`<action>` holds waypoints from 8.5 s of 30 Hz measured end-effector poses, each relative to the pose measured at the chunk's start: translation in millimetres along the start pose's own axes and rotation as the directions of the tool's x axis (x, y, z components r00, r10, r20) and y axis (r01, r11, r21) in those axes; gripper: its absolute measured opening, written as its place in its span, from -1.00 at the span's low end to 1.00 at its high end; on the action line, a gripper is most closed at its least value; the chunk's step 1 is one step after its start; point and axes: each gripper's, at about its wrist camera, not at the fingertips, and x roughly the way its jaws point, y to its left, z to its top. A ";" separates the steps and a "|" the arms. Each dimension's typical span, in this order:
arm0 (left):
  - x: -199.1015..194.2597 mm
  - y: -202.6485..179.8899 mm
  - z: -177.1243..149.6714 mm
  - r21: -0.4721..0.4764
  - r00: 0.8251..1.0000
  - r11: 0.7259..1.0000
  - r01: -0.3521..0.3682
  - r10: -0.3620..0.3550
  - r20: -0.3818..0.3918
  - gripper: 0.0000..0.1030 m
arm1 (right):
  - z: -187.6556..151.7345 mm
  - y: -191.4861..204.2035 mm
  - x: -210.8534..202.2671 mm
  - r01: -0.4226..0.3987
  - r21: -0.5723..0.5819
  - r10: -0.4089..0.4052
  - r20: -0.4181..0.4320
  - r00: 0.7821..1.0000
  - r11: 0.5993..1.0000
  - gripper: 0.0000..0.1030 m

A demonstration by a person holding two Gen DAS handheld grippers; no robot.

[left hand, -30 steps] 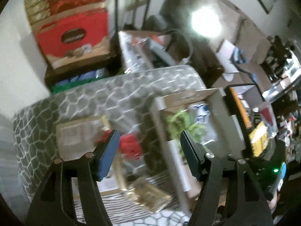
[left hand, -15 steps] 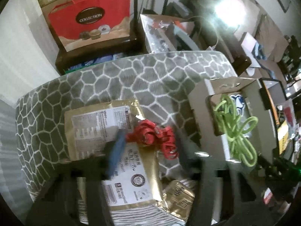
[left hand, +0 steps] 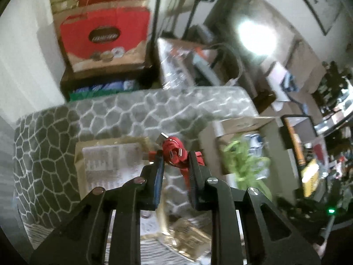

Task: Organize objects
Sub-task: 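Grasp the red cable with the left tool and lift it, then lower the red cable into the box onto the green cable and release, then move the left tool to the small gold packet and close on it, then carry the small gold packet over the box and release it inside, then grasp the large gold food bag by its edge with the left tool, then carry the large gold bag into the box and open the left tool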

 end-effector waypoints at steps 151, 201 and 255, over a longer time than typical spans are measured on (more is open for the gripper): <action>-19.4 -23.4 -19.8 0.081 0.998 0.995 -0.049 0.047 0.029 0.35 | 1.2 6.9 1.0 0.023 -0.017 -0.023 -0.011 1.000 1.000 -0.68; -86.0 50.1 -45.1 -0.066 0.970 0.973 0.221 -0.213 0.114 -0.86 | 3.1 22.9 -0.2 0.028 -0.065 -0.027 0.010 1.000 0.997 -0.70; 7.9 -74.7 -30.9 0.274 0.970 0.932 0.236 -0.210 -0.119 0.03 | 5.0 1.1 -35.3 -0.084 0.069 0.079 0.073 0.994 0.994 -0.40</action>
